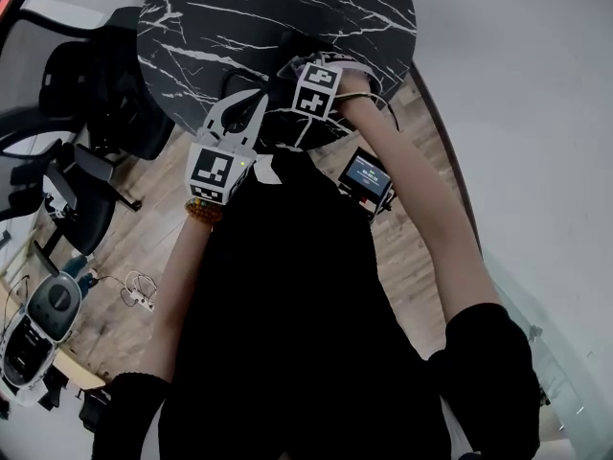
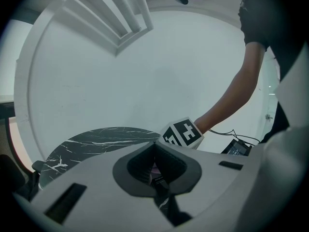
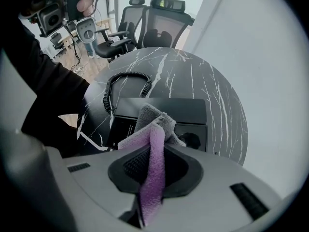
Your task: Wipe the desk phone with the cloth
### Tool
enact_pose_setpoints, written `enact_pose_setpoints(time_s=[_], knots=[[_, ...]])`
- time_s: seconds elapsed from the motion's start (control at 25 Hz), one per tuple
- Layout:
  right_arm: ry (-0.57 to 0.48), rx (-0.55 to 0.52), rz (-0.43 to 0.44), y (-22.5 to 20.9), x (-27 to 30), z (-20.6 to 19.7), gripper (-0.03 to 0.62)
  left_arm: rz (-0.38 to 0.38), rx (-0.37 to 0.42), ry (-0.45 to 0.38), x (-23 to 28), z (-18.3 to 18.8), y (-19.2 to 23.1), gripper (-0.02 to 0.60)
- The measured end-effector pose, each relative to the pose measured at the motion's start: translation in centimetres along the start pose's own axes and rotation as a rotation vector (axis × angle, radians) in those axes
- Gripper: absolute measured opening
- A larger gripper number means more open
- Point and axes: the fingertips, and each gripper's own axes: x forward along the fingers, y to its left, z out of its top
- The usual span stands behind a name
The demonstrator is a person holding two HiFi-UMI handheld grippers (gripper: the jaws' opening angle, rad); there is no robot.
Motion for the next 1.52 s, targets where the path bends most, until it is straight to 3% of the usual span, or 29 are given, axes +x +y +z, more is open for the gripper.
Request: enact_pose_setpoints(time_s=[0.24, 0.44, 0.84, 1.52], knots=[[0.002, -0.014, 0.024, 0.6, 0.0, 0.1, 0.054, 0.006, 0.000, 0.000, -0.1, 0.0, 0.0, 0.012], [-0.009, -0.028, 0.078, 3.5, 0.7, 0.7, 0.055, 0.012, 0.001, 0.000, -0.1, 0.0, 0.0, 0.012], [-0.005, -0.040, 0.108, 7.0, 1.8, 2.0, 0.055, 0.016, 0.003, 0.001, -0.3, 0.0, 0.2, 0.012], [-0.014, -0.072, 0.146, 8.6, 2.5, 2.7, 0.055, 0.013, 0.006, 0.001, -0.3, 0.0, -0.4, 0.012]])
